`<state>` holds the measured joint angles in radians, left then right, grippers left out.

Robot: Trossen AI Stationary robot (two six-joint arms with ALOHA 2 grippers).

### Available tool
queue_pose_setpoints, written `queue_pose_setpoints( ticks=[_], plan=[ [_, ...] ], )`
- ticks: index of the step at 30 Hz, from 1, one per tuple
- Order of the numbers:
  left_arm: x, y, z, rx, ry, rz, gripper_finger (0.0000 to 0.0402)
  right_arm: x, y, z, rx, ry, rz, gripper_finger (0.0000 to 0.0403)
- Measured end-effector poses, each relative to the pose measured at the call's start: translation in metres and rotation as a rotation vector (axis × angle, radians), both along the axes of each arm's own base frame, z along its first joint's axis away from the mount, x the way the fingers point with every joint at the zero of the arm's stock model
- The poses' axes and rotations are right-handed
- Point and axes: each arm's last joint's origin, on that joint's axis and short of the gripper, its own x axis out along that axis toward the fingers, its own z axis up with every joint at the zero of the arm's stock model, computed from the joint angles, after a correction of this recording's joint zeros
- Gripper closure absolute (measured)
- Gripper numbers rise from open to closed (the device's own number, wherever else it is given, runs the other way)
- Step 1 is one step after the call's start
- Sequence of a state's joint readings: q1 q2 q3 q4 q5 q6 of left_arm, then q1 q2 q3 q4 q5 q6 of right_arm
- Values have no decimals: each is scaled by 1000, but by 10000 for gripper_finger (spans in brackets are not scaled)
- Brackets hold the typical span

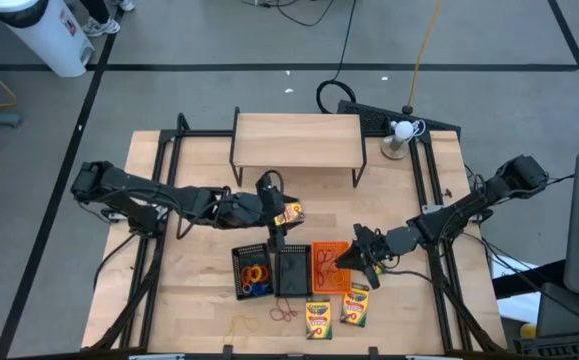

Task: Pick & Place Office Desk Supplies
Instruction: Put the red rubber band into the orange bin

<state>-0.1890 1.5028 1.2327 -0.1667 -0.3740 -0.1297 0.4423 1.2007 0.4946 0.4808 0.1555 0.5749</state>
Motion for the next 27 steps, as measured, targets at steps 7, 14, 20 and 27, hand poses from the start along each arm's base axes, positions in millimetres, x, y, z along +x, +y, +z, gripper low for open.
queue_pose_setpoints(
  ticks=[7,14,20,27],
  plan=[
    [0,-1,0,-79,-14,-11,130,0,0,0,-25,-8,-16,251],
    [0,-1,0,-89,-16,-8,131,0,0,1,-15,-13,-17,167],
    [0,-4,0,-132,-7,-76,131,0,1,0,-1,2,8,122],
    [0,-5,-1,-142,3,-100,131,-5,0,-11,89,154,-21,106]
  ],
)
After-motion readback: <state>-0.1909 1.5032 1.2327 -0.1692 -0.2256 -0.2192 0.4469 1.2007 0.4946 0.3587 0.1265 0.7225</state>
